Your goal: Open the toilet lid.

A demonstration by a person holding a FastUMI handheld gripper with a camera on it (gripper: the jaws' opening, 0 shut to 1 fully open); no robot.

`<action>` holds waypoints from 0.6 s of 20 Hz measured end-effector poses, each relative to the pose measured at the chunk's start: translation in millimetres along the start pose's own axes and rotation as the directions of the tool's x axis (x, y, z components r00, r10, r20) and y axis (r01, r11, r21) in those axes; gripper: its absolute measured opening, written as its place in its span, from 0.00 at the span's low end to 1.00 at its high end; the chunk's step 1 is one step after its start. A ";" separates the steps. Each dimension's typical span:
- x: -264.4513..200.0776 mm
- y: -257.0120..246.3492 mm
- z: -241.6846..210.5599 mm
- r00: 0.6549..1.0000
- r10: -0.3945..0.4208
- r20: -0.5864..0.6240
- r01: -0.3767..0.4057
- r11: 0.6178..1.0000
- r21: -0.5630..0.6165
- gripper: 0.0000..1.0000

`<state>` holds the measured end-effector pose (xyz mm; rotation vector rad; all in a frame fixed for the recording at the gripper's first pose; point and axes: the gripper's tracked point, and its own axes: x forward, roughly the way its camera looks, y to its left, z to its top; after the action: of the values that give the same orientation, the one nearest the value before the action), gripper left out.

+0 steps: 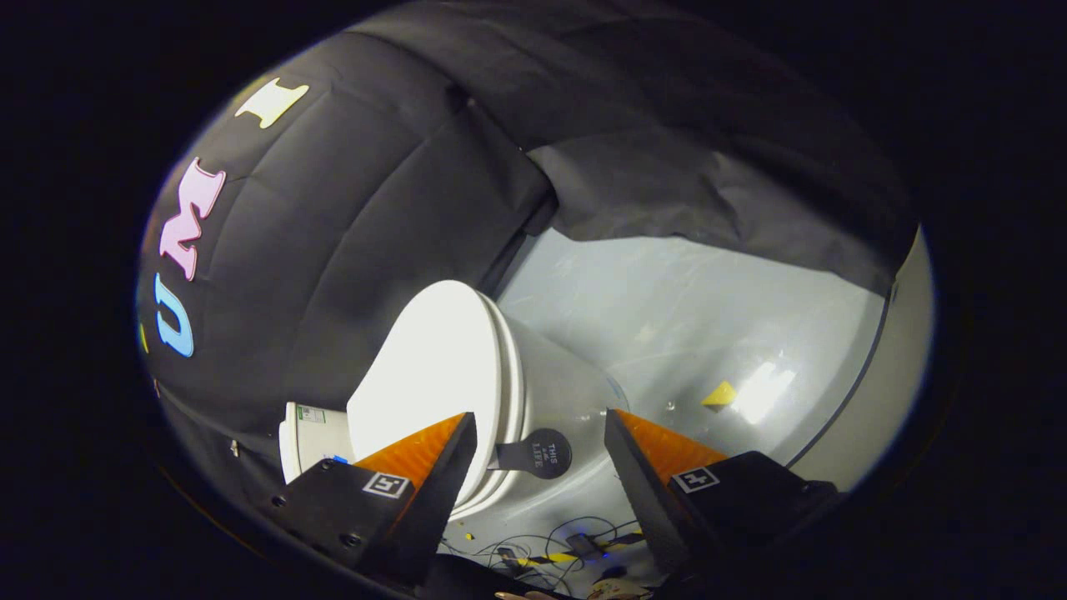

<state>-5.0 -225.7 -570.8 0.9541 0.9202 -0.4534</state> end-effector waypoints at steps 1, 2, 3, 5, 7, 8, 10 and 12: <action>6.5 -3.8 -7.2 1.000 0.003 -0.018 -0.002 1.000 0.008 0.98; 11.5 -5.1 -15.1 0.999 0.005 -0.039 -0.004 1.000 0.006 0.98; 14.6 -3.7 -23.0 0.998 0.017 -0.063 -0.016 1.000 0.002 0.97; 22.9 1.5 -33.3 0.994 0.042 -0.102 -0.042 0.999 0.007 0.91; 33.9 2.5 -39.5 0.992 0.047 -0.114 -0.045 0.999 0.017 0.84; 34.2 3.5 -36.9 0.992 0.051 -0.118 -0.050 0.999 0.018 0.64; 31.7 1.5 -36.1 0.993 0.052 -0.105 -0.049 0.998 0.027 0.55; 29.3 -0.4 -31.4 0.992 0.094 -0.087 -0.087 0.994 0.073 0.37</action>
<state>-3.6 -197.7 -603.3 1.0820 0.9431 -0.3695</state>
